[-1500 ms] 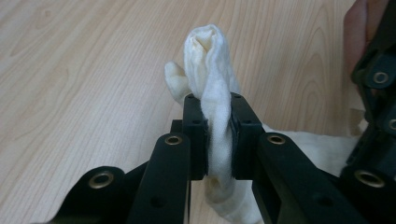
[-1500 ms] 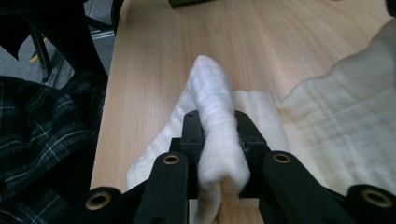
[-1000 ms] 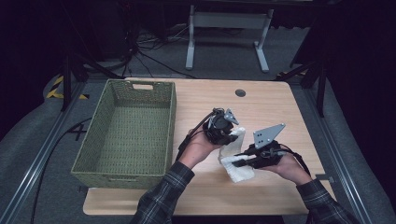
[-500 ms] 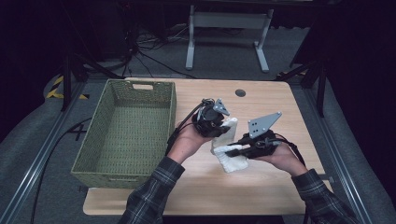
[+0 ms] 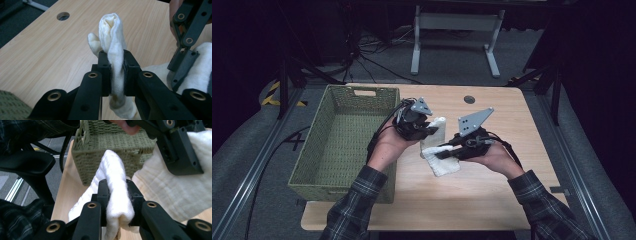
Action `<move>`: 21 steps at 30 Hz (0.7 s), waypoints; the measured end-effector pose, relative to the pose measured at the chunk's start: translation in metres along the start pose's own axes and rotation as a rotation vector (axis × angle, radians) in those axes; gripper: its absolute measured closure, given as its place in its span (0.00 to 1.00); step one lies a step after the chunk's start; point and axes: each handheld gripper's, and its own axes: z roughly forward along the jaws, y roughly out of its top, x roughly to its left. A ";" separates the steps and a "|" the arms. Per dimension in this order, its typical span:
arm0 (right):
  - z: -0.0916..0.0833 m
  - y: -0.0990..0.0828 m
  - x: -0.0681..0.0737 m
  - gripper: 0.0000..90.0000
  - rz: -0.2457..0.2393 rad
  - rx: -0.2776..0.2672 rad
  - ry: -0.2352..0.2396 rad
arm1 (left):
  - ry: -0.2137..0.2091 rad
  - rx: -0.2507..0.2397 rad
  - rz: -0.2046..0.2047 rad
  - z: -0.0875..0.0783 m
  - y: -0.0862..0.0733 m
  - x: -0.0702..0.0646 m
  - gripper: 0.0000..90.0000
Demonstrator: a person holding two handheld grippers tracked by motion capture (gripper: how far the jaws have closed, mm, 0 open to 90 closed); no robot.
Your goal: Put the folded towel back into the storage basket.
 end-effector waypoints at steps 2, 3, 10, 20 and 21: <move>0.006 0.009 -0.001 0.86 -0.004 -0.003 0.005 | 0.001 -0.009 -0.001 -0.005 -0.003 0.004 0.89; 0.008 0.012 -0.002 0.86 -0.005 -0.003 0.010 | 0.004 -0.014 0.003 -0.008 -0.004 0.006 0.89; 0.030 0.038 -0.005 0.86 -0.022 -0.013 0.003 | 0.018 -0.019 0.010 -0.032 -0.016 0.021 0.89; 0.060 0.067 -0.002 0.86 -0.037 -0.003 0.006 | 0.049 -0.046 -0.003 -0.063 -0.043 0.035 0.89; 0.064 0.070 -0.003 0.86 -0.035 -0.003 0.011 | 0.051 -0.047 -0.005 -0.065 -0.045 0.036 0.89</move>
